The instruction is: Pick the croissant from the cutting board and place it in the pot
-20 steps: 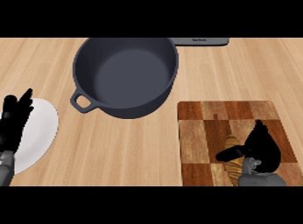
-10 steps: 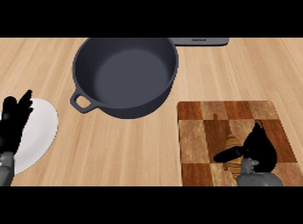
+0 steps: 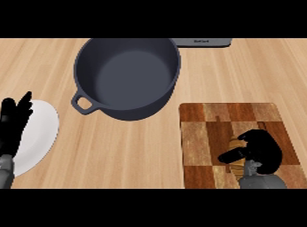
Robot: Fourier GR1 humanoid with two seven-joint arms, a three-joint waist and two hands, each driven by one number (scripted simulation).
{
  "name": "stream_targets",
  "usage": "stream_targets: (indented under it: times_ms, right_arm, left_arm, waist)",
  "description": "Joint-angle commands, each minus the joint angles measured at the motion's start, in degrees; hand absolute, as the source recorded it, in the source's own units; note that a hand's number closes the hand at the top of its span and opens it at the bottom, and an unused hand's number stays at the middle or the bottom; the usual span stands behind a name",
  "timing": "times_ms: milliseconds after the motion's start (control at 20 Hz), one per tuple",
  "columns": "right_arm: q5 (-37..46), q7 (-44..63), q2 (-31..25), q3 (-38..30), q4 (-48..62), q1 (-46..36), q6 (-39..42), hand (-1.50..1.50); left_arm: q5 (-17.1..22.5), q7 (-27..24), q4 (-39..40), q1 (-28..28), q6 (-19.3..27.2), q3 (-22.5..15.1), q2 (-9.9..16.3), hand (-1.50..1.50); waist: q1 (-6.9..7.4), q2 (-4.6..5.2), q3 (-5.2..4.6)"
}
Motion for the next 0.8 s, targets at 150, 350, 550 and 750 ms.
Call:
stream_targets:
  times_ms: [150,350,550,750]
  right_arm:
    - [9.2,6.9,1.0,2.7,-0.4,-1.6,0.4,1.50]
    - [11.9,8.0,-0.7,0.9,-5.6,-2.3,4.5,1.50]
    - [16.7,3.5,0.9,11.4,-12.4,0.4,12.3,1.50]
    - [17.9,-3.3,0.6,20.3,-14.7,2.4,15.5,1.50]
  left_arm:
    - [-1.0,-3.1,-0.8,4.1,-0.6,0.8,-1.6,0.00]
    - [-1.1,0.4,-2.3,0.8,-1.9,1.4,-0.4,0.00]
    - [-5.6,-3.0,1.0,1.9,2.7,-1.5,-5.1,0.00]
    - [-3.7,0.2,0.1,-0.8,0.3,-0.3,-3.4,0.00]
  waist:
    - [0.11,0.27,0.19]
    - [-0.05,0.22,0.21]
    - [-0.36,0.15,0.15]
    - [-0.28,0.15,0.18]
